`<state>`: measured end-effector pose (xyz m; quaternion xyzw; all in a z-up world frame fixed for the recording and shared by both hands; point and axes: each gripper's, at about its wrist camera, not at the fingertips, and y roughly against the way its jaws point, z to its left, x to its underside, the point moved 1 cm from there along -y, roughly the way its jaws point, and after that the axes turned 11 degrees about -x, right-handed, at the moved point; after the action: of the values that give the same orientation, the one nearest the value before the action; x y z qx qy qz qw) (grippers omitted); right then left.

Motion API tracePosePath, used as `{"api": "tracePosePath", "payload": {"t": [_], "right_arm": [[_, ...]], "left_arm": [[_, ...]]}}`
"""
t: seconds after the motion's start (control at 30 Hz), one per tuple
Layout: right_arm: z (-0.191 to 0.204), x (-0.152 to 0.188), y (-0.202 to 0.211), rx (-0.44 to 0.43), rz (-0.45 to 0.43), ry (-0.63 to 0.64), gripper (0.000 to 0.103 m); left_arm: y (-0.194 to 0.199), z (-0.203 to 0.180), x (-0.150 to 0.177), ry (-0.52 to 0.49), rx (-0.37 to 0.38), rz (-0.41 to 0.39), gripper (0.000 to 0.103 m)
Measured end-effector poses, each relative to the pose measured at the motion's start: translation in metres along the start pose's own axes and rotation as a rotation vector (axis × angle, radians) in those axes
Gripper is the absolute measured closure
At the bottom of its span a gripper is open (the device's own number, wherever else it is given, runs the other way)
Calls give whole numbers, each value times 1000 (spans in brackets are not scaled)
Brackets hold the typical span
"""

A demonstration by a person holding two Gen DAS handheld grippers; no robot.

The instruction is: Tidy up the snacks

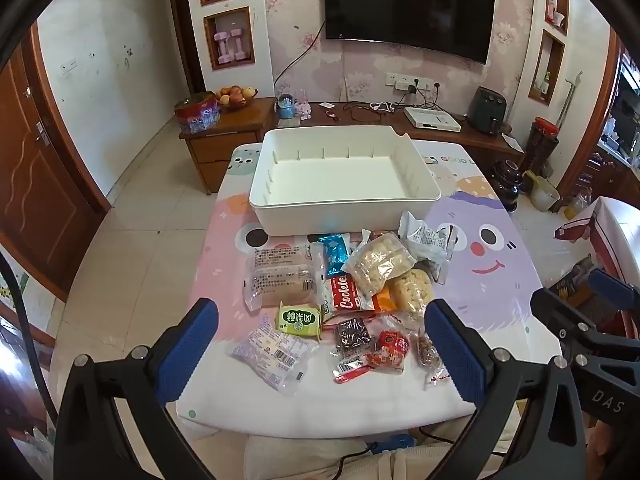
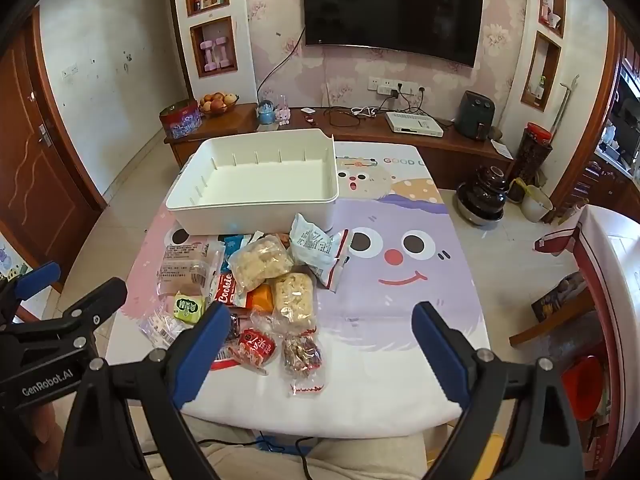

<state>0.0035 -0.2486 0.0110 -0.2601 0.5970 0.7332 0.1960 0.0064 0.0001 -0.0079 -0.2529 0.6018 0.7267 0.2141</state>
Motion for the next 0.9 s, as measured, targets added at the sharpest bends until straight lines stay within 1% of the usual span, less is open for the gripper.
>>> {"api": "tracePosePath", "payload": {"t": [0.13, 0.2, 0.27, 0.33, 0.37, 0.47, 0.9], "right_arm": [[0, 0, 1, 3, -11, 3, 10], [4, 3, 11, -2, -43, 8, 11], [-2, 0, 11, -18, -42, -4, 12], [-2, -4, 13, -30, -49, -6, 13], [-4, 0, 16, -40, -66, -6, 14], [-5, 1, 18, -49, -79, -9, 14], [-2, 3, 9, -51, -45, 0, 15]], "left_arm": [[0, 0, 0, -7, -7, 1, 1], [0, -1, 0, -9, -7, 0, 1], [0, 0, 0, -6, -4, -1, 1], [-1, -9, 1, -8, -2, 2, 1], [0, -10, 0, -10, 1, 5, 1], [0, -9, 0, -9, 14, 15, 1], [-1, -10, 5, -8, 29, 20, 1]]}}
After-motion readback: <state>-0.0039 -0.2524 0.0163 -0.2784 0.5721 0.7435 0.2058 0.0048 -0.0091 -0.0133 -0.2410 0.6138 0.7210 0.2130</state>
